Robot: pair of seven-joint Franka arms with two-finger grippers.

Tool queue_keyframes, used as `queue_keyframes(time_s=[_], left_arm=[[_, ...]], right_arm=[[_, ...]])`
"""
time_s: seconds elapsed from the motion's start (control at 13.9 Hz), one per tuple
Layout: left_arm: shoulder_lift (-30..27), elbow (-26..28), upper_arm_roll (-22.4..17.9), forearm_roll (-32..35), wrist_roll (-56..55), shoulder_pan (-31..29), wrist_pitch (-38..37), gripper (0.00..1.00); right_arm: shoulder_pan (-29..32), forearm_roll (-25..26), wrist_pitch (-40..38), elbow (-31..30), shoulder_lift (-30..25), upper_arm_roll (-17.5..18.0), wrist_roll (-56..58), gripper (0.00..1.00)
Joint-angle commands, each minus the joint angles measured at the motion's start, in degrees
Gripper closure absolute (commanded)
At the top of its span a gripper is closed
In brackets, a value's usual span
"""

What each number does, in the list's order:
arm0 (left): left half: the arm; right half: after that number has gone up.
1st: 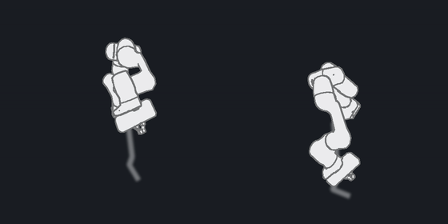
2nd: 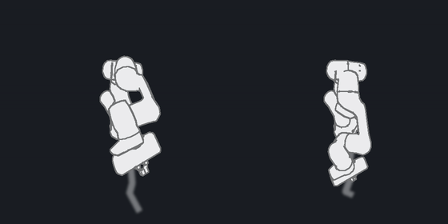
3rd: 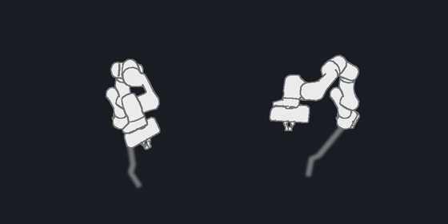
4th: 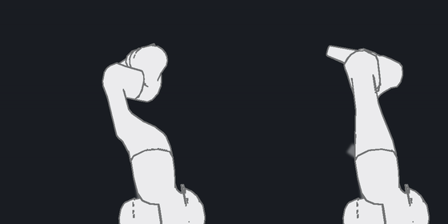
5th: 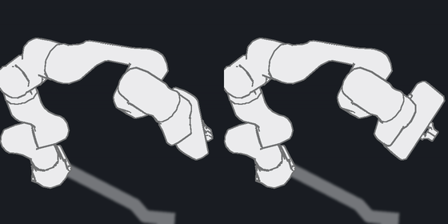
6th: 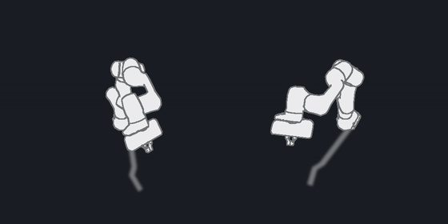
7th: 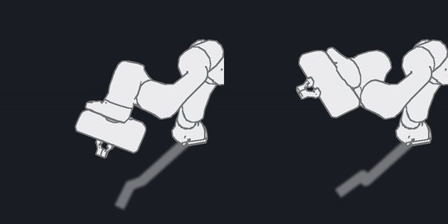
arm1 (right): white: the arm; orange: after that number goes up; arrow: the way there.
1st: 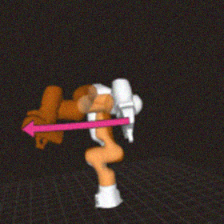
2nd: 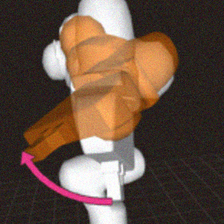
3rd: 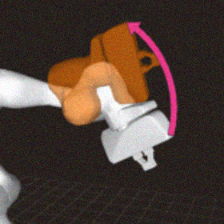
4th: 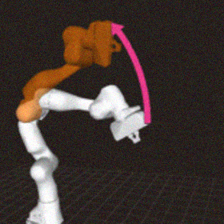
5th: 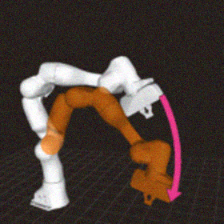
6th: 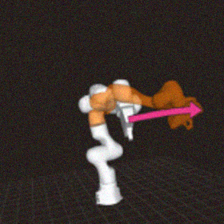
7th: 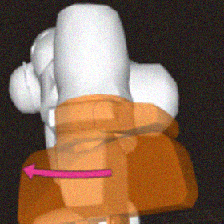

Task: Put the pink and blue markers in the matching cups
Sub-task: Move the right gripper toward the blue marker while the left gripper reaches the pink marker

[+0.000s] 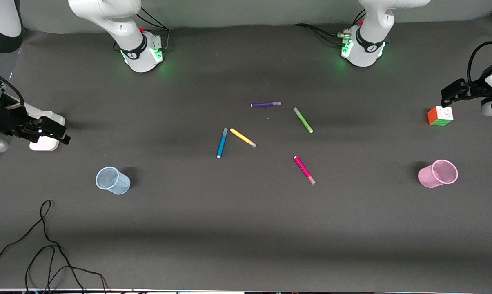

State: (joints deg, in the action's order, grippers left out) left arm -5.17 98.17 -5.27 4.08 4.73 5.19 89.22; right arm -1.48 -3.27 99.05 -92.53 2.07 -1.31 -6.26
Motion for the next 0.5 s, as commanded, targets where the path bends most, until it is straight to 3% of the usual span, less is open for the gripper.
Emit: queue_keyframes(time_s=[0.0, 0.43], left_arm=[[1.48, -4.47, -0.18, -0.12, -1.82, 0.27, -5.26, 0.01], [3.06, -4.39, 0.44, -0.21, -2.44, -0.01, -5.81, 0.01]], right_arm=[[-0.54, 3.69, -0.52, 0.77, 0.05, 0.25, -1.74, 0.0], [-2.2, 4.68, -2.02, 0.69, 1.97, 2.09, -2.7, 0.0]])
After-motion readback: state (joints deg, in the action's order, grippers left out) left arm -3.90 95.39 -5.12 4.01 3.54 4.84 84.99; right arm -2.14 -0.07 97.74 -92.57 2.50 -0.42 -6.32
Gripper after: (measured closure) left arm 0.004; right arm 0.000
